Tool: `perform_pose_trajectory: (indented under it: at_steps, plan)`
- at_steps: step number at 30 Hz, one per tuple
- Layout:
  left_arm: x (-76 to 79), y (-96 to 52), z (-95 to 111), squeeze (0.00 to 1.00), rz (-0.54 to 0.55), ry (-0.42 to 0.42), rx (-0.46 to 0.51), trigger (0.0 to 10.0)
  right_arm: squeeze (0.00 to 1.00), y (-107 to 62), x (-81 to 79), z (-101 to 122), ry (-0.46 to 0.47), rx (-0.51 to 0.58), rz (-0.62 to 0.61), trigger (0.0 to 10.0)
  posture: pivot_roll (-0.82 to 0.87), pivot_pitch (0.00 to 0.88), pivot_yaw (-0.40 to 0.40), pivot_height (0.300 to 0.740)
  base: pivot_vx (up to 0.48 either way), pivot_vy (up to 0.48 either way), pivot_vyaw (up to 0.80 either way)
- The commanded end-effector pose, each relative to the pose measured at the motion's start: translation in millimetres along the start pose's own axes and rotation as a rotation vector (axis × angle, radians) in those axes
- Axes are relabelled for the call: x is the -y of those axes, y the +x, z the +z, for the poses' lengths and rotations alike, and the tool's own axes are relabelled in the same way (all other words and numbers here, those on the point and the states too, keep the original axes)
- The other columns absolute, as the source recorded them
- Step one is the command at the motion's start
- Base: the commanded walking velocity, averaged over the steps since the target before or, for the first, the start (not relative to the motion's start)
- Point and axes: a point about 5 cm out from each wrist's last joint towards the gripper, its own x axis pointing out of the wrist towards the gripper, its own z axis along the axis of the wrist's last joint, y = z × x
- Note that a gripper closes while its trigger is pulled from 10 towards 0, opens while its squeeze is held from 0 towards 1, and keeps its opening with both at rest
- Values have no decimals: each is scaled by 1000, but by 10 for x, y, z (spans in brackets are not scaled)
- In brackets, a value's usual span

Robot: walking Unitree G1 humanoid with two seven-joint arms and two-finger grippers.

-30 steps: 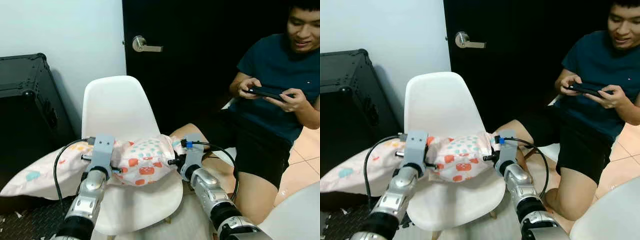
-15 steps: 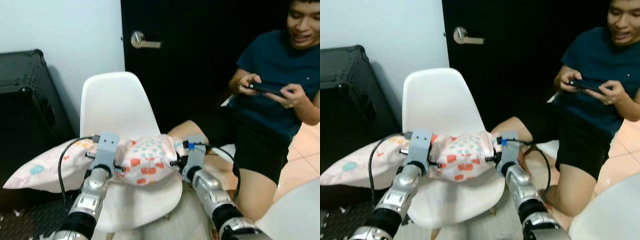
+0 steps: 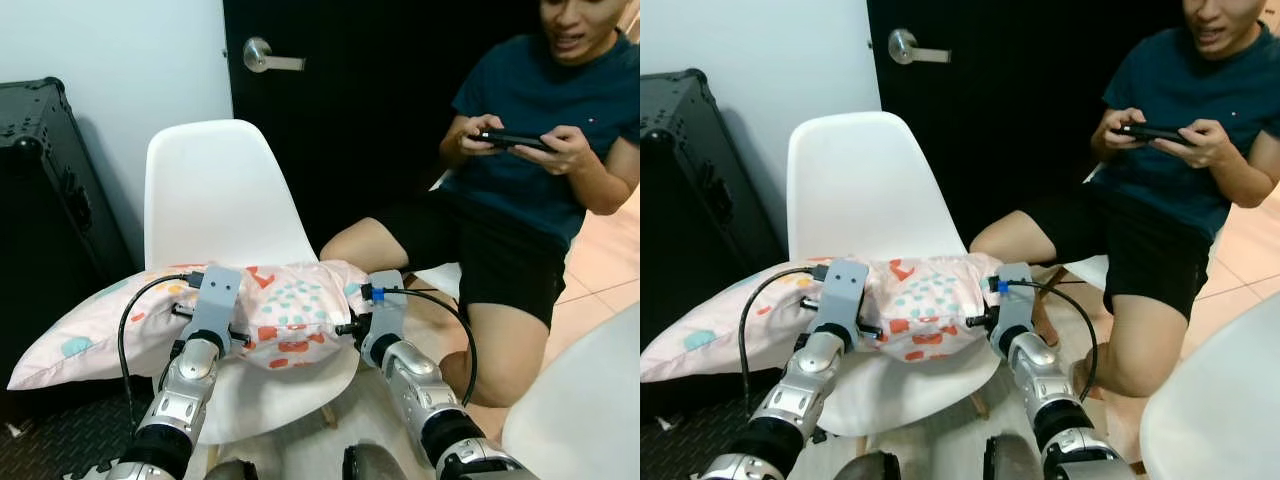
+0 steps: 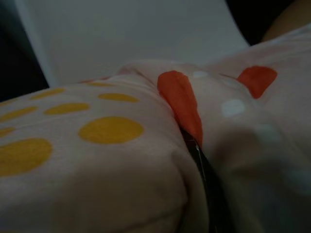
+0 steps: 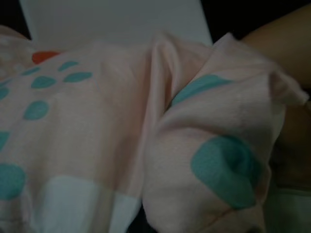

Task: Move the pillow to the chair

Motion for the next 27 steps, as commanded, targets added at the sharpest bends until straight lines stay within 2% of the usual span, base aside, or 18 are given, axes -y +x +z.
perform_pose_trajectory:
  at_steps: [1, 5, 6, 7, 10, 15, 20, 23, 27]
  plan:
    - [56, -17, -95, 0, -21, 9, -38, 10000, 0, 16, -76, -19, -25, -18, 43, 10000, -45, 95, -68, 601, 0, 0, 0]
    - [72, -32, -155, 0, -16, -8, -70, 10000, 0, 12, -67, -16, -36, -22, 48, 10000, -48, 103, -76, 601, 0, 0, 0]
    - [79, -38, -181, 0, -17, -8, -86, 10000, 0, 12, -66, -17, -41, -25, 51, 10000, -49, 105, -77, 601, 0, 0, 0]
    - [91, -58, -269, 0, -18, 5, -143, 10000, 0, 17, -76, -14, -55, -31, 60, 10000, -53, 110, -79, 601, 0, 0, 0]
    - [91, -79, -327, 0, -16, -5, -179, 10000, 0, 30, -95, 4, -66, -30, 69, 10000, -56, 116, -79, 601, 0, 0, 0]
    - [87, -86, -334, 0, -13, -18, -180, 10000, 0, 41, -110, 21, -67, -26, 75, 10000, -58, 119, -79, 601, 0, 0, 0]
    - [80, -93, -382, 0, -9, -36, -212, 10000, 0, 51, -132, 33, -67, -25, 91, 10000, -59, 122, -82, 583, 0, 0, 0]
    - [53, -123, -483, 0, 18, -12, -283, 10000, 0, 48, -134, 11, -87, -43, 101, 10000, -59, 123, -84, 563, 0, 0, 0]
    - [49, -137, -512, 0, 24, -13, -303, 10000, 0, 45, -130, -5, -89, -55, 104, 10000, -59, 124, -89, 558, 0, 0, 0]
